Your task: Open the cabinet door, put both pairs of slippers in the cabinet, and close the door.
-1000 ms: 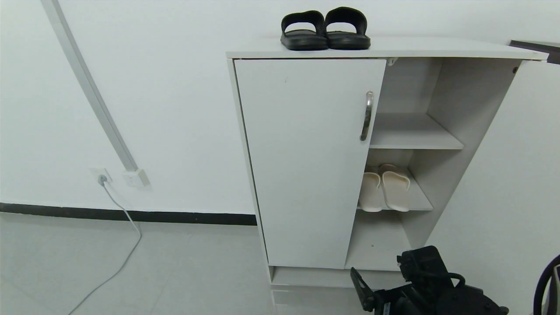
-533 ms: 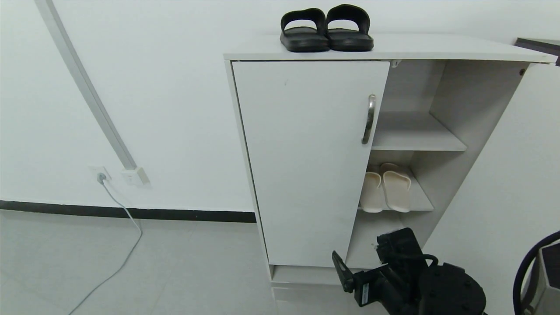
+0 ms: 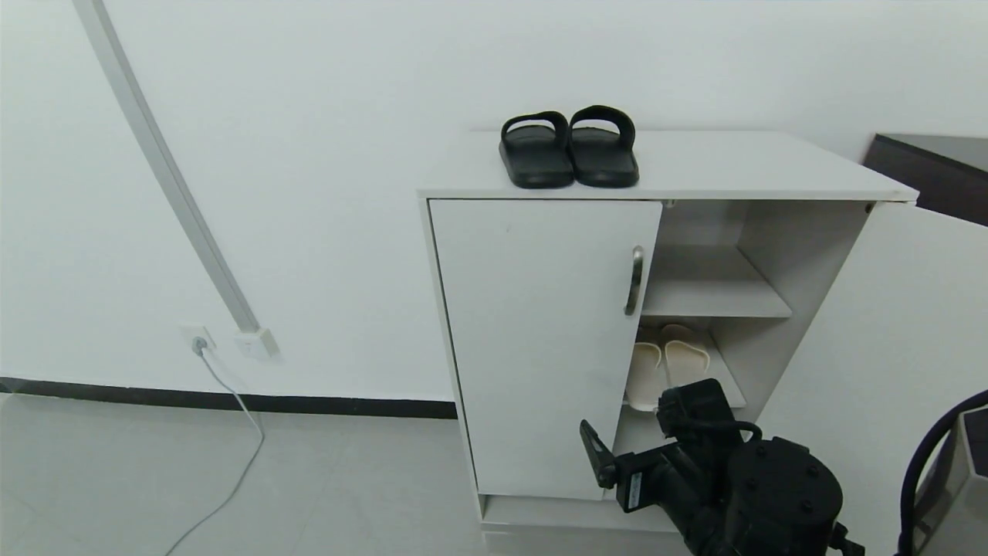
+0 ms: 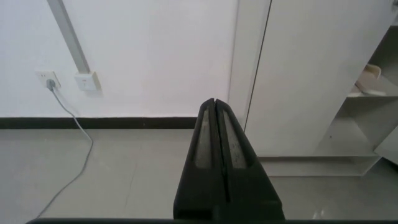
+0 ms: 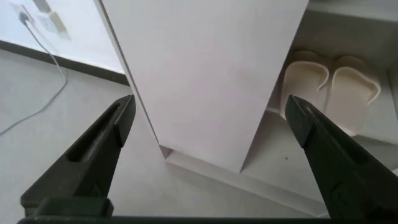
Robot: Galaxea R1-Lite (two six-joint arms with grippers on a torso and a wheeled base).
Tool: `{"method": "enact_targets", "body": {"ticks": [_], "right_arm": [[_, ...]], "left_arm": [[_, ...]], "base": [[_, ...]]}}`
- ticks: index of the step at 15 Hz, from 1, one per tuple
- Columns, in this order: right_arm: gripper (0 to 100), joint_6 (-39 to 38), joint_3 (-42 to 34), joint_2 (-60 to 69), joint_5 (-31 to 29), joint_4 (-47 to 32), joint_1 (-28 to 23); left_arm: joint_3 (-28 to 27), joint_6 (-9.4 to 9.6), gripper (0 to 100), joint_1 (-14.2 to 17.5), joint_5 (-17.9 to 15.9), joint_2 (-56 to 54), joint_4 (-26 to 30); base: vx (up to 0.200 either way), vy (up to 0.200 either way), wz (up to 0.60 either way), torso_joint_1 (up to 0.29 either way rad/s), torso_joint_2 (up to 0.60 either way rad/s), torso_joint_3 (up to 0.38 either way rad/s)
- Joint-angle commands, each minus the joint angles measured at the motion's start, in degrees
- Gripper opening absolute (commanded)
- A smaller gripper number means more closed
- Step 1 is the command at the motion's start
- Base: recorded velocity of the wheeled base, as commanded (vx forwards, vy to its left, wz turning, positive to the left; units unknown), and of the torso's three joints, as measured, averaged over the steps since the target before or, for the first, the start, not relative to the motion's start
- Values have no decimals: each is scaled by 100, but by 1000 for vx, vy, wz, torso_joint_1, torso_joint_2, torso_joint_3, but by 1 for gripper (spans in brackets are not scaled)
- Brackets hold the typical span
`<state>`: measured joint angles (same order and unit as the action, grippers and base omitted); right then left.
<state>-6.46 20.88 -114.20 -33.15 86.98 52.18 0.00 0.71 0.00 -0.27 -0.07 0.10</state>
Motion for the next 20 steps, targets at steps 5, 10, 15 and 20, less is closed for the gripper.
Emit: {"method": "enact_targets", "body": {"ticks": [5, 10, 15, 20], "right_arm": [[100, 4, -5, 38, -8, 3, 3], [100, 13, -23, 21, -8, 3, 3], [100, 13, -40, 21, -8, 12, 3], [100, 13, -84, 3, 1, 109, 12]], "left_arm": [[0, 0, 0, 0, 0, 7, -1], [0, 0, 0, 0, 0, 7, -1], [0, 0, 0, 0, 0, 7, -1], [0, 0, 0, 0, 0, 7, -1]], "base": [[0, 0, 0, 156, -467, -322], [0, 0, 0, 183, -497, -312], [0, 0, 0, 215, -532, -315], [0, 0, 0, 252, -570, -327]]}}
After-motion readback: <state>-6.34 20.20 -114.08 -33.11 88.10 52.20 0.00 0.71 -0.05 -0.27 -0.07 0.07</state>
